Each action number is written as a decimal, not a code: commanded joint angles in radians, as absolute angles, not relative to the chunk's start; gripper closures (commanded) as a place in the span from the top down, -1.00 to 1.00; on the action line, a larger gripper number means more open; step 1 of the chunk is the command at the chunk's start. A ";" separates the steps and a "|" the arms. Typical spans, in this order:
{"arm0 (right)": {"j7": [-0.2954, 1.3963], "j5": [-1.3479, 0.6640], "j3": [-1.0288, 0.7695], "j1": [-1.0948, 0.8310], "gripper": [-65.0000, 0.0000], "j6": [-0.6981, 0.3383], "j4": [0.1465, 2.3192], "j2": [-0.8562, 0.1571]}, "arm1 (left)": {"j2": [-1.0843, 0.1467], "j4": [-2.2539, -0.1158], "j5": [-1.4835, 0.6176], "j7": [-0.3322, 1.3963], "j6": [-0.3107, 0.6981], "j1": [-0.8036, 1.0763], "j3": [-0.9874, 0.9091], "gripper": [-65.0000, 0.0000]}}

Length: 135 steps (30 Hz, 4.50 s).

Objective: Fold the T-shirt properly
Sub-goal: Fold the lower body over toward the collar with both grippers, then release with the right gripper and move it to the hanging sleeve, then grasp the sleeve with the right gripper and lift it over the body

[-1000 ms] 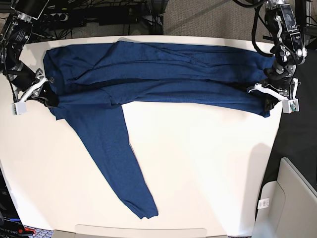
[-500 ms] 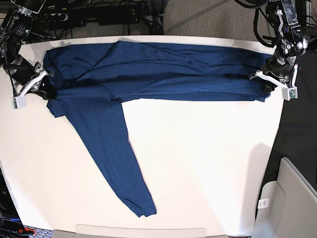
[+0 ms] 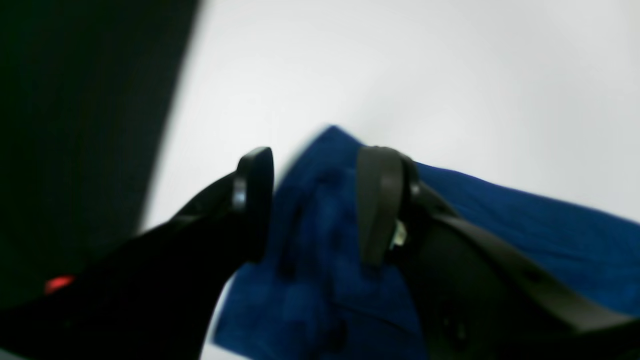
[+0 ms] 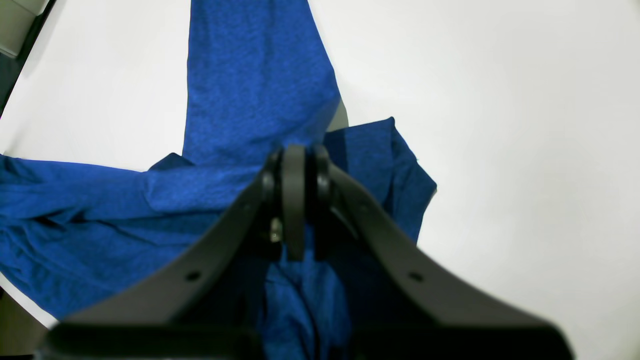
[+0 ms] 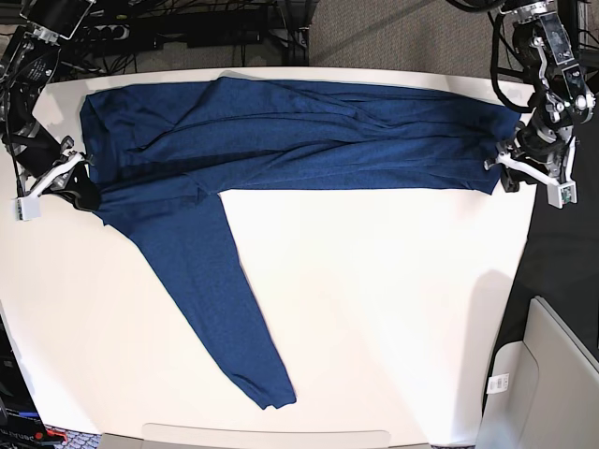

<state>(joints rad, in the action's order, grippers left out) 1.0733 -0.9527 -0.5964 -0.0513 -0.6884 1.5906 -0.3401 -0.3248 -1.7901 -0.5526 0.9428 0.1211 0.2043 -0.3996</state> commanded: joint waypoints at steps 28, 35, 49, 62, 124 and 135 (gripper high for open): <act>0.846 -0.495 -0.409 0.584 -0.47 -0.501 1.121 -0.196 | -0.328 -1.807 -0.564 0.926 0.125 0.185 -0.397 -0.18; 0.547 -0.213 -0.361 0.719 -0.47 -0.498 0.814 -0.097 | -0.328 -1.807 -0.565 0.926 0.125 0.185 -0.404 -0.18; 0.351 -0.122 -0.364 0.754 -0.47 -0.486 0.648 -0.133 | -0.328 -1.807 -0.565 0.931 0.127 0.185 -0.398 -0.18; 0.360 -0.122 -0.355 0.719 -0.47 -0.433 0.506 -0.142 | -0.328 -1.825 -0.567 0.931 0.128 0.185 -0.398 -0.18; 1.395 -0.961 0.177 0.182 -0.98 -0.698 1.498 0.074 | -0.328 -1.831 -0.567 0.926 0.128 0.189 -0.403 -0.18; 1.396 -1.095 0.302 0.130 -0.97 -0.698 1.549 -0.054 | -0.328 -1.830 -0.567 0.926 0.128 0.189 -0.398 -0.18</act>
